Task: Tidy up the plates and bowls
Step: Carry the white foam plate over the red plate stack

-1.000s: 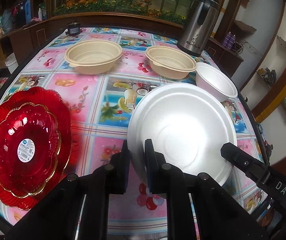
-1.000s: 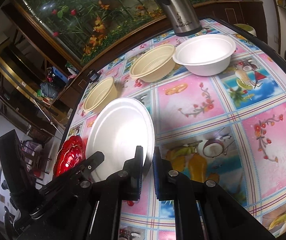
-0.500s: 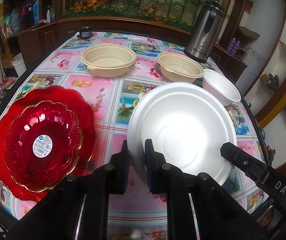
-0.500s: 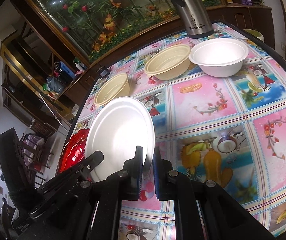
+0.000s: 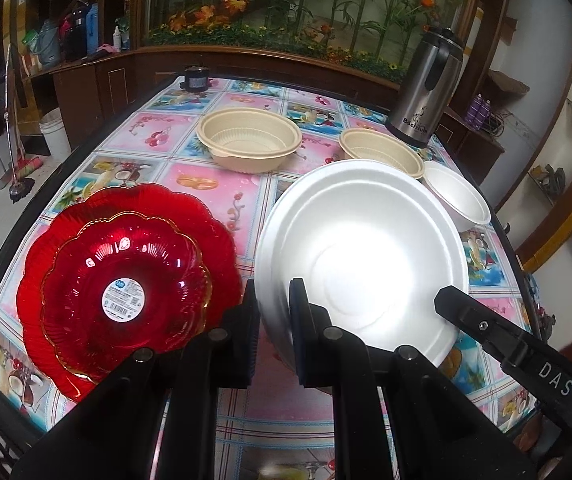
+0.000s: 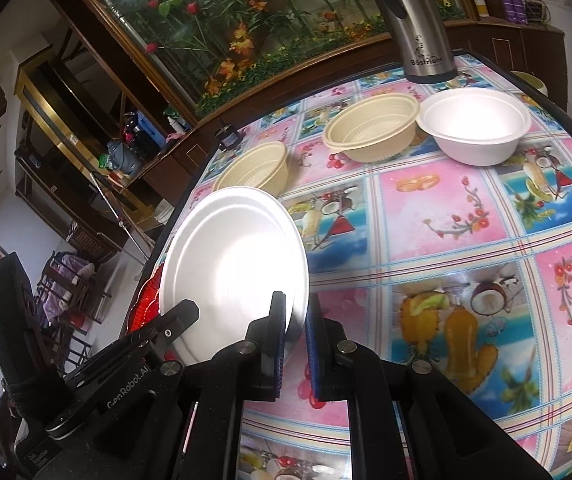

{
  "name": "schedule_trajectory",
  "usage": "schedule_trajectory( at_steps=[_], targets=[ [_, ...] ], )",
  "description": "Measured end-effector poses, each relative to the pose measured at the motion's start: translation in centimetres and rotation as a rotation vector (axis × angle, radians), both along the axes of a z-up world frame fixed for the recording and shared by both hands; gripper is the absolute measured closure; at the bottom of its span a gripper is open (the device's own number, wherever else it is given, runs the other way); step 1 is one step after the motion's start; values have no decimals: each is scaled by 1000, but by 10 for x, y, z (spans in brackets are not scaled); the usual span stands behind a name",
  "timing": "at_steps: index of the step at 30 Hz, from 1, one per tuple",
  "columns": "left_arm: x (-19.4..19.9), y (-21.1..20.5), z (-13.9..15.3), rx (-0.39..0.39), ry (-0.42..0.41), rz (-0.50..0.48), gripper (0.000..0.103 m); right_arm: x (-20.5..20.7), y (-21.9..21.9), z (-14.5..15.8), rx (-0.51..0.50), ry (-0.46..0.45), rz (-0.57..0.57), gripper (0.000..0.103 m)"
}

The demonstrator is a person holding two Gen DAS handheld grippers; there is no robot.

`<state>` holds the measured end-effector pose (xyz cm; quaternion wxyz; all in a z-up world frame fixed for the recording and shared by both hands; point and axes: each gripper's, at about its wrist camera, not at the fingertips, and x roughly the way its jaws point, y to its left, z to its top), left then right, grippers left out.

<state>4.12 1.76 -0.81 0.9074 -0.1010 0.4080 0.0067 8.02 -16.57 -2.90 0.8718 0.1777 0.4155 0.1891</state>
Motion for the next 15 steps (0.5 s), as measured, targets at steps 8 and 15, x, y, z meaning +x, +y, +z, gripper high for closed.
schedule_trajectory(
  at_steps=[8,15],
  targets=[
    [-7,23,11,-1,-40,49,91,2,20,10,3,-32,34,94],
    [-16,60,16,-5,-64,132,91,4,58,19,-8,-67,104,94]
  ],
)
